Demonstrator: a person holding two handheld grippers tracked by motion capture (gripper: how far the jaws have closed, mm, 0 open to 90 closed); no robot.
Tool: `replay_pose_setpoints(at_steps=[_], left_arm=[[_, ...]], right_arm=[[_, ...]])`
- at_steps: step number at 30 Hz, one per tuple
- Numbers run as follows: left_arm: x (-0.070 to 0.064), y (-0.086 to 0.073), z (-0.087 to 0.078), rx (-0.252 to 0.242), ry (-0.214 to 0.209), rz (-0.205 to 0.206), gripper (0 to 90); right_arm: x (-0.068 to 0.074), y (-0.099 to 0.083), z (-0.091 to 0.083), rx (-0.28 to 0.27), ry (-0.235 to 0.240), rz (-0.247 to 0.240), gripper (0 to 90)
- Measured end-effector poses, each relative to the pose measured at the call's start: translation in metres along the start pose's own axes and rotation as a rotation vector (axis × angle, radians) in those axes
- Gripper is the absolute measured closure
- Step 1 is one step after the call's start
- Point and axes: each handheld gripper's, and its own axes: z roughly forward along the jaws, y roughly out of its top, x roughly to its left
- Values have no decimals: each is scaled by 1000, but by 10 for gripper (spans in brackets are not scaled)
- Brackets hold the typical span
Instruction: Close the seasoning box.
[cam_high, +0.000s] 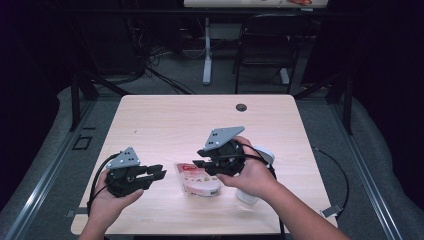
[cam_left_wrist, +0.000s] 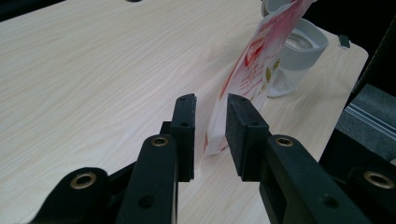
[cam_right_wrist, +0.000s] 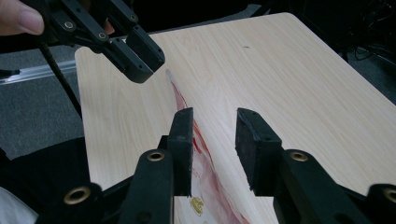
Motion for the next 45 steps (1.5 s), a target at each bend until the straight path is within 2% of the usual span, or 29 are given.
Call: replay_pose_setpoints(at_steps=[1,2,6,11,22,29,39,45], left_arm=[[0,0,0,0,0,0,730],[0,-1,-1,-10,-22,-13,727],[1,-2,-2,-6,3,-6,722],[3,-5,-2,-9,1,-20,722],[5,-7,0,-3,5,-23,713],[6,-9,1,3,1,-27,712],[6,-9,0,3,1,-28,712],[6,-10,1,6,-1,-27,709]], right_arm=[[0,0,0,0,0,0,677],[0,2,2,13,2,-8,683],[0,6,7,33,7,-15,692],[3,11,15,39,22,-27,696],[7,16,34,78,52,-40,703],[7,19,45,128,63,-56,717],[9,22,57,173,79,-77,748],[10,23,61,194,93,-72,764]])
